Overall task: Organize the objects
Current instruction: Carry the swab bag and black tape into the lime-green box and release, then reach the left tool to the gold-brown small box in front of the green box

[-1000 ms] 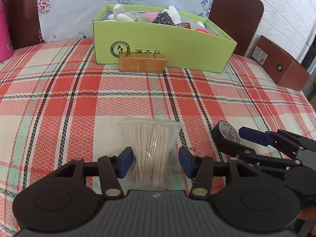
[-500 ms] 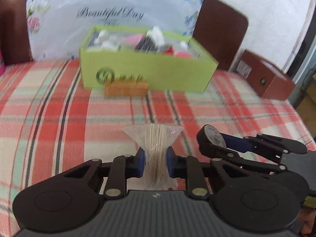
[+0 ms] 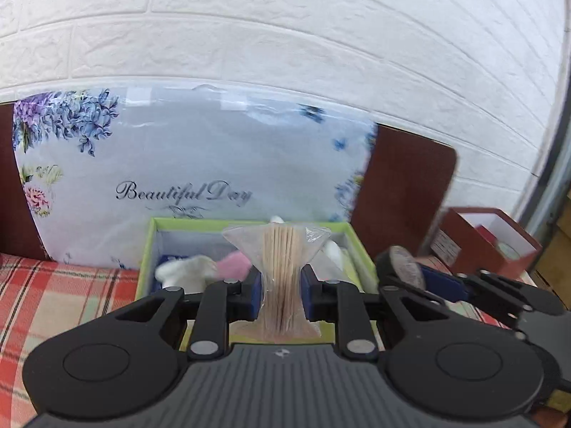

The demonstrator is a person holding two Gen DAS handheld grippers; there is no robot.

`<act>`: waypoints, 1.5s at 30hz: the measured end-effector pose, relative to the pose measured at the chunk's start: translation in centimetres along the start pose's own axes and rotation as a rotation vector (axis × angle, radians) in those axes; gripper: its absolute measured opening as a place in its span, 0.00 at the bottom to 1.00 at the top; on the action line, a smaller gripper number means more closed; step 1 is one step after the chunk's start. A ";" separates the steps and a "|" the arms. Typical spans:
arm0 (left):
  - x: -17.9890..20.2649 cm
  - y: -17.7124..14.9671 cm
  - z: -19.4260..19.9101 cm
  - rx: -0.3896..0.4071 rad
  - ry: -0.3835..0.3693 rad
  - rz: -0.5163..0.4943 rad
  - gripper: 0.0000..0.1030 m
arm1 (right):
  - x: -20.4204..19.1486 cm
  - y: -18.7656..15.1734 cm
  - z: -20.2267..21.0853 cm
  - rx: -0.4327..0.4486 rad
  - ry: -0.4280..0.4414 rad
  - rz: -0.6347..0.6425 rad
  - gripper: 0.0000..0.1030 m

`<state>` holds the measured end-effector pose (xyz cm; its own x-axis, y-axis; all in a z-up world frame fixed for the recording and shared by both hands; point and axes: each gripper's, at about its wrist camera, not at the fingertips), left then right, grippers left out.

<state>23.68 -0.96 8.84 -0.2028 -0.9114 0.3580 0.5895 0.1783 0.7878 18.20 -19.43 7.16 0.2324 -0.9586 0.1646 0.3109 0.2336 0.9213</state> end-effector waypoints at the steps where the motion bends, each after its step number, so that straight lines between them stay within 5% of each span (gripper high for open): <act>1: -0.2 0.4 -0.9 -0.003 0.003 0.011 0.22 | 0.4 0.2 -0.8 0.006 -0.010 0.003 0.28; 8: -2.4 1.5 -6.6 -0.020 0.058 0.039 0.22 | 1.8 -1.1 -7.6 -0.034 -0.041 -0.008 0.29; 9: -2.6 1.3 -7.1 -0.006 0.072 0.031 0.25 | 1.8 -1.6 -8.5 -0.042 -0.041 -0.007 0.38; 10: -2.8 1.0 -7.3 0.002 0.094 0.021 0.47 | 1.8 -2.2 -9.2 -0.065 -0.043 -0.001 0.59; 11: -3.0 0.7 -7.4 0.000 0.128 0.016 0.77 | 1.6 -2.7 -9.6 -0.086 -0.057 0.003 0.66; 12: -3.3 0.3 -7.2 0.020 0.152 0.015 0.83 | 1.5 -3.3 -9.6 -0.088 -0.069 0.006 0.71; 15: -4.0 -0.9 -6.2 0.053 0.169 0.010 0.84 | 1.1 -4.9 -9.0 -0.081 -0.087 0.020 0.85; 21: -4.1 -1.4 -4.6 0.015 0.181 0.050 0.84 | 0.7 -4.9 -7.1 -0.064 -0.094 0.006 0.96; 33: -0.8 -4.2 3.1 0.017 0.260 0.029 0.84 | -0.4 -3.9 2.2 0.046 -0.079 -0.044 1.00; 45: -1.3 -10.4 5.8 -0.040 0.345 0.062 0.85 | -2.3 -8.6 6.7 -0.023 -0.048 -0.110 1.00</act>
<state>13.32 0.53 3.05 0.1061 -0.9722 0.2086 0.6242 0.2284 0.7471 8.83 -20.31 1.19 0.1518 -0.9852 0.0799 0.3535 0.1296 0.9264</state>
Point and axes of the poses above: each gripper's, at about its wrist camera, not at the fingertips, and z roughly against the way its jaws point, x to its right, y to its top, and after that the axes turned 12 degrees about z, right-handed
